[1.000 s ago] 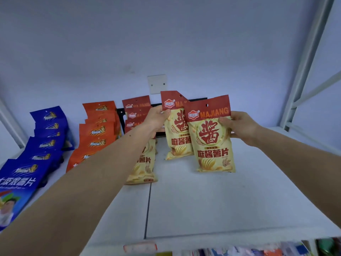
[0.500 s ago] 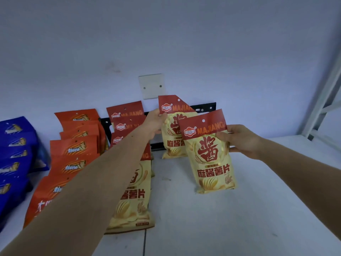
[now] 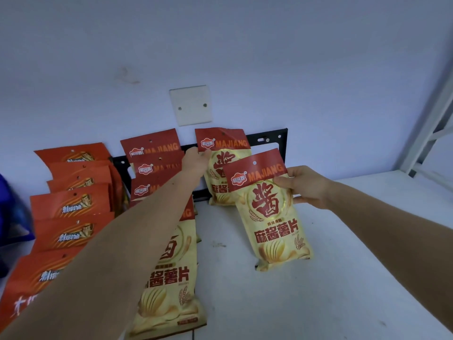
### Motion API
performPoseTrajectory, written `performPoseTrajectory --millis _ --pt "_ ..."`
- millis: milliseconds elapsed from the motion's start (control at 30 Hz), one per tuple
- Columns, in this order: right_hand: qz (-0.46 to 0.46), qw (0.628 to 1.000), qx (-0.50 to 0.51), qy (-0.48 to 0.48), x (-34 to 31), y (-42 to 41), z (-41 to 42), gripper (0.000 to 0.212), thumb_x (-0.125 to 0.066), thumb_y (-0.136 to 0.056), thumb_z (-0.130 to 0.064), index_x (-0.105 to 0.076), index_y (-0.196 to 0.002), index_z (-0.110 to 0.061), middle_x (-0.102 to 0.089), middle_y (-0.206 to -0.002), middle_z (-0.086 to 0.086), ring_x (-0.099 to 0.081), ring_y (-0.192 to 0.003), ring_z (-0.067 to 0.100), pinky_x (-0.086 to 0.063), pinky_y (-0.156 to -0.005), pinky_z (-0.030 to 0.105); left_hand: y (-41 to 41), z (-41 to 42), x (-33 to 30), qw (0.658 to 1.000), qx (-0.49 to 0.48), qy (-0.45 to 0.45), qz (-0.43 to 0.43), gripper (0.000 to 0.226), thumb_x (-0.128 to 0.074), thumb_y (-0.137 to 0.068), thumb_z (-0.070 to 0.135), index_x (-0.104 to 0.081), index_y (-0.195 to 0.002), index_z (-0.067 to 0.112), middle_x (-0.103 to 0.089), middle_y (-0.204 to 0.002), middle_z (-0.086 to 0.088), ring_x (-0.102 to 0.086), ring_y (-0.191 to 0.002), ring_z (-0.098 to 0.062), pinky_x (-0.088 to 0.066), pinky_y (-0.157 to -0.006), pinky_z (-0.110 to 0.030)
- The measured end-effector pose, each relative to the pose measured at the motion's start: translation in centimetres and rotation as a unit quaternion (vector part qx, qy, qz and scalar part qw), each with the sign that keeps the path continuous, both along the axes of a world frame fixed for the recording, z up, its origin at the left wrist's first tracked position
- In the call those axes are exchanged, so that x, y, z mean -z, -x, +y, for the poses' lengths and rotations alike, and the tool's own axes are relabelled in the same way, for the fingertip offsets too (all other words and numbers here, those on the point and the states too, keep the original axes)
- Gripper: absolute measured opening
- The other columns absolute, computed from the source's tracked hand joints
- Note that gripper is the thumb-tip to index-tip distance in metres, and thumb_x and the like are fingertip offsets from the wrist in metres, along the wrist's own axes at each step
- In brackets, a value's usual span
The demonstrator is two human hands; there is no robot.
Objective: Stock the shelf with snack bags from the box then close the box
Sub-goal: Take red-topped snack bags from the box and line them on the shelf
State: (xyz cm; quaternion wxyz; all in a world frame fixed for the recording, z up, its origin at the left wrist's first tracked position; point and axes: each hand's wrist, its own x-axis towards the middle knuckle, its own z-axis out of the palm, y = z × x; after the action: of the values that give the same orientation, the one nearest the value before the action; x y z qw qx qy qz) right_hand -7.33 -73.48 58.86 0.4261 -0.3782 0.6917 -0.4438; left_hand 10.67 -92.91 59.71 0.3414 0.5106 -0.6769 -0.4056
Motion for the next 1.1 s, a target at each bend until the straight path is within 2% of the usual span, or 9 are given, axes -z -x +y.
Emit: performPoseTrajectory --millis 167,267,333,433,567,700,767,933,1100 --pt "0.004 0.999 0.036 -0.001 -0.1 -1.4 -1.9 0.019 -0.058 -0.095 -0.026 -0.064 -0.107 -0.013 -0.074 -0.099 0.003 -0.069 -0.092 0.019 -0.052 -0.074 0.034 -0.3 -0.5 0.2 0.999 0.007 0.003 -0.042 0.038 -0.043 -0.1 0.031 -0.046 -0.07 0.01 -0.044 -0.065 -0.003 -0.043 -0.057 -0.015 -0.034 -0.056 -0.027" --pt "0.008 0.998 0.065 0.01 0.0 -2.9 -3.2 0.012 -0.055 -0.096 -0.024 -0.063 -0.101 -0.016 -0.072 -0.101 0.006 -0.068 -0.092 0.021 -0.053 -0.071 0.035 -0.3 -0.4 0.2 0.999 0.011 -0.023 -0.034 0.041 -0.034 -0.102 0.033 -0.04 -0.068 0.012 -0.038 -0.063 -0.003 -0.038 -0.056 -0.017 -0.035 -0.06 -0.028" --pt "0.016 0.996 0.085 0.014 0.4 -3.7 -4.4 0.011 -0.053 -0.096 -0.022 -0.063 -0.096 -0.016 -0.072 -0.1 0.009 -0.069 -0.095 0.028 -0.056 -0.084 0.046 -0.4 -0.1 0.0 0.998 0.023 -0.052 -0.025 0.042 -0.028 -0.103 0.038 -0.051 -0.084 0.008 -0.047 -0.073 -0.006 -0.048 -0.066 -0.018 -0.042 -0.071 -0.03" --pt "0.021 0.993 0.113 0.018 1.2 -4.7 -5.9 0.015 -0.053 -0.095 -0.022 -0.065 -0.099 -0.015 -0.073 -0.097 0.009 -0.07 -0.095 0.03 -0.055 -0.089 0.048 -0.6 0.1 0.1 0.995 0.047 -0.082 -0.038 0.064 -0.019 -0.1 0.053 -0.041 -0.137 0.006 -0.054 -0.129 -0.011 -0.052 -0.119 -0.028 -0.042 -0.104 -0.041" --pt "0.021 0.99 0.135 0.031 2.3 -5.5 -7.6 0.015 -0.051 -0.095 -0.022 -0.064 -0.094 -0.014 -0.073 -0.093 0.009 -0.07 -0.087 0.027 -0.057 -0.085 0.043 -0.8 0.3 0.3 0.993 0.075 -0.074 -0.057 0.08 -0.014 -0.094 0.066 -0.019 -0.151 0.01 -0.035 -0.151 -0.011 -0.037 -0.136 -0.03 -0.035 -0.111 -0.048" --pt "0.001 0.982 0.179 0.053 2.6 -5.9 -9.3 0.018 -0.049 -0.095 -0.02 -0.059 -0.081 -0.018 -0.071 -0.092 0.011 -0.068 -0.082 0.028 -0.056 -0.073 0.035 -0.9 -0.1 0.8 0.99 0.093 -0.077 -0.073 0.082 -0.028 -0.092 0.067 -0.015 -0.151 0.01 -0.032 -0.152 -0.009 -0.038 -0.136 -0.029 -0.037 -0.109 -0.047" --pt "0.002 0.977 0.201 0.067 2.4 -5.9 -10.0 0.016 -0.049 -0.093 -0.02 -0.058 -0.08 -0.019 -0.069 -0.091 0.009 -0.066 -0.078 0.025 -0.055 -0.069 0.035 -0.9 -0.3 0.9 0.99 0.097 -0.07 -0.07 0.074 -0.042 -0.094 0.059 -0.023 -0.145 0.009 -0.043 -0.142 -0.006 -0.048 -0.121 -0.023 -0.043 -0.099 -0.04" --pt "0.054 0.977 0.199 0.058 2.7 -6.0 -10.6 0.017 -0.049 -0.094 -0.024 -0.061 -0.1 -0.014 -0.069 -0.101 0.01 -0.067 -0.088 0.028 -0.057 -0.082 0.044 -0.9 -0.7 1.5 0.986 0.132 -0.095 -0.022 0.064 -0.075 -0.083 0.022 -0.035 -0.131 0.007 -0.058 -0.113 -0.001 -0.06 -0.094 -0.012 -0.051 -0.069 -0.022" --pt "0.091 0.98 0.171 0.048 2.3 -5.5 -11.0 0.016 -0.047 -0.094 -0.022 -0.059 -0.099 -0.014 -0.067 -0.102 0.011 -0.067 -0.09 0.029 -0.057 -0.081 0.042 -0.9 -0.7 2.0 0.985 0.135 -0.099 -0.048 0.075 -0.082 -0.073 0.01 -0.035 -0.131 0.008 -0.059 -0.119 -0.005 -0.06 -0.111 -0.021 -0.052 -0.092 -0.038"
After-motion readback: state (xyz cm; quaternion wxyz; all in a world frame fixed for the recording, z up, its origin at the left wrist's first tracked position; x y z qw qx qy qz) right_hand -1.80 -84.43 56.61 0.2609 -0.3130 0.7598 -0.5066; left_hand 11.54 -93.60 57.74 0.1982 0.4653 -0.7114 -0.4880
